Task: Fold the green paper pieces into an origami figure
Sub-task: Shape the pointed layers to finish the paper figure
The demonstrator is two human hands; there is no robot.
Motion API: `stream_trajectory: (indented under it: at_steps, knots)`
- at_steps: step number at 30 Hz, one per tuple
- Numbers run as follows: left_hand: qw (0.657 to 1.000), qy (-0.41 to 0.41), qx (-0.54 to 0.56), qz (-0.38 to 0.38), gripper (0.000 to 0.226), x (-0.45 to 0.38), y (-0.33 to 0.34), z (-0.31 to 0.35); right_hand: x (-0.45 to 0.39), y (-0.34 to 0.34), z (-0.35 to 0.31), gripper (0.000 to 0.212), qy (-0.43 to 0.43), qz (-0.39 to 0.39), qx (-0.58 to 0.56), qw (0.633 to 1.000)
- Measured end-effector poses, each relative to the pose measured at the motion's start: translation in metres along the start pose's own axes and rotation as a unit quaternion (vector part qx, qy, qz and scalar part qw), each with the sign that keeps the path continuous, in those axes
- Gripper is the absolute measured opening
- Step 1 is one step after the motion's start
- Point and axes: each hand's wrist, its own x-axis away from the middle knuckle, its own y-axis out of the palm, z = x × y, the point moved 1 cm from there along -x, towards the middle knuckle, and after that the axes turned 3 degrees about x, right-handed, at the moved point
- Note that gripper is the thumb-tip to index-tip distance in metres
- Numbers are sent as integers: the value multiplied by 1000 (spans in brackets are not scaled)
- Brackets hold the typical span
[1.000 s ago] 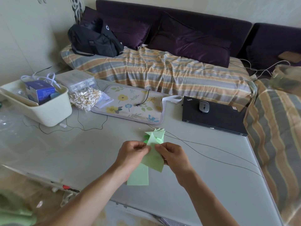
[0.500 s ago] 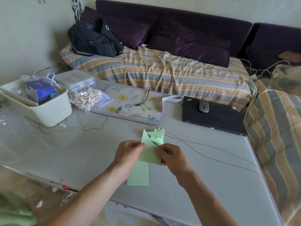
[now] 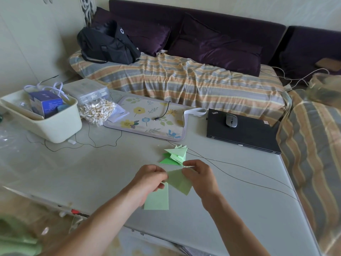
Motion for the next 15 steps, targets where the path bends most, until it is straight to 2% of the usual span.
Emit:
stream_trajectory:
  at_steps: [5,11,15]
  knots:
    - [989,-17,-104,-103,12,6,5,-7,0,2,2,33,8,-9,-26,1000]
    - [999,-23,8,-38,11,3,1,-5,1,3,0,39,16,-34,-99,994]
    - [997,-41,47,-44,12,2,1,-4,2,3,-2,22,1,-71,-91,993]
